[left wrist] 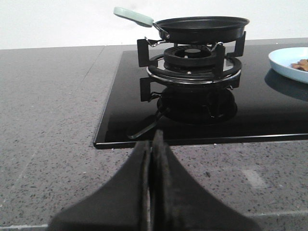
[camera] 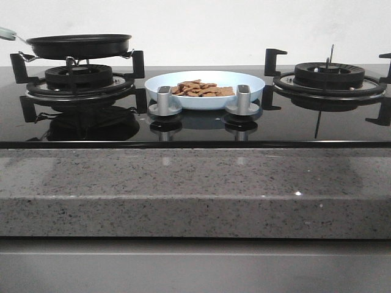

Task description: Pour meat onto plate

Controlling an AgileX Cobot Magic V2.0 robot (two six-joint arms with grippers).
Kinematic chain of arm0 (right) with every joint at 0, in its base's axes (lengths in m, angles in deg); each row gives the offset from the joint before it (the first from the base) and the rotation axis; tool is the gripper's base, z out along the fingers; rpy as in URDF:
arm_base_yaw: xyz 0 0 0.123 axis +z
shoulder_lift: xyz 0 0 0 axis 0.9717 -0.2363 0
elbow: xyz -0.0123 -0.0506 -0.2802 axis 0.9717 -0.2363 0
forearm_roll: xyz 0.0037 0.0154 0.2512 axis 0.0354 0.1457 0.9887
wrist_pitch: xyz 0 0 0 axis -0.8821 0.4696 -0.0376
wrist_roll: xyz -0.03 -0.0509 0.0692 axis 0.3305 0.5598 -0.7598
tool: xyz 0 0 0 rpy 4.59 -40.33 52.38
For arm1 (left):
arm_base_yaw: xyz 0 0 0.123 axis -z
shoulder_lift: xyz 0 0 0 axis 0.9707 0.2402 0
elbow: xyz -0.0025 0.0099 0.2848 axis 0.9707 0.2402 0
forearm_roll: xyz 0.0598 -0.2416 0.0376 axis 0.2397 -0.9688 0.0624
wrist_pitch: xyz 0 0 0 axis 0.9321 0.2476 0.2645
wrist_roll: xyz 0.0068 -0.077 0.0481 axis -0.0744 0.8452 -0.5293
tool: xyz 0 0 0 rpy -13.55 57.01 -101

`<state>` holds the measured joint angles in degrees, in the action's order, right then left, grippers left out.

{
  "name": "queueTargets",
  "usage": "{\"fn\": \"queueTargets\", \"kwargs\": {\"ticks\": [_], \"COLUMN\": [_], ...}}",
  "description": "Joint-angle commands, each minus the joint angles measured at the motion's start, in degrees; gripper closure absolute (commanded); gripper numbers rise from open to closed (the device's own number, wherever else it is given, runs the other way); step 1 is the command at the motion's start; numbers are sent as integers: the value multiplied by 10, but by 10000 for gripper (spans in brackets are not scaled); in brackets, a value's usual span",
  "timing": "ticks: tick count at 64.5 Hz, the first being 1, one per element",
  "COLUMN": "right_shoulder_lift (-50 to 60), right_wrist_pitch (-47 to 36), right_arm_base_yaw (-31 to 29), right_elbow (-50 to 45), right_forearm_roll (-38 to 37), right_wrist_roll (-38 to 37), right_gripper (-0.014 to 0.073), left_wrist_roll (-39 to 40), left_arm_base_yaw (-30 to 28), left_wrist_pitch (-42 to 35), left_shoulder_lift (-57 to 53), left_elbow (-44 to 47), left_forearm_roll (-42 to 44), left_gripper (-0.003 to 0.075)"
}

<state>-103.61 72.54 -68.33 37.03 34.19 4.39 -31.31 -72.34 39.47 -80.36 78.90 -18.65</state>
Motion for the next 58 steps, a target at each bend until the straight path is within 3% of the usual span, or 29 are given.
{"fn": "queueTargets", "kwargs": {"ticks": [1,48,58], "right_shoulder_lift": [-5,-5,-3], "right_wrist_pitch": [-42,-42,-110], "right_arm_base_yaw": [-1,-1,-4], "right_elbow": [14,13,-32], "right_forearm_roll": [1,8,-29], "right_wrist_roll": [4,4,-20], "right_gripper": [653,653,653], "left_wrist_roll": [5,5,5], "left_arm_base_yaw": [-1,-1,-1], "left_wrist_pitch": [-46,-46,-46], "left_shoulder_lift": [-10,-10,-10], "left_elbow": [4,4,4], "left_forearm_roll": [-3,-3,-3], "left_gripper": [741,741,741]}}
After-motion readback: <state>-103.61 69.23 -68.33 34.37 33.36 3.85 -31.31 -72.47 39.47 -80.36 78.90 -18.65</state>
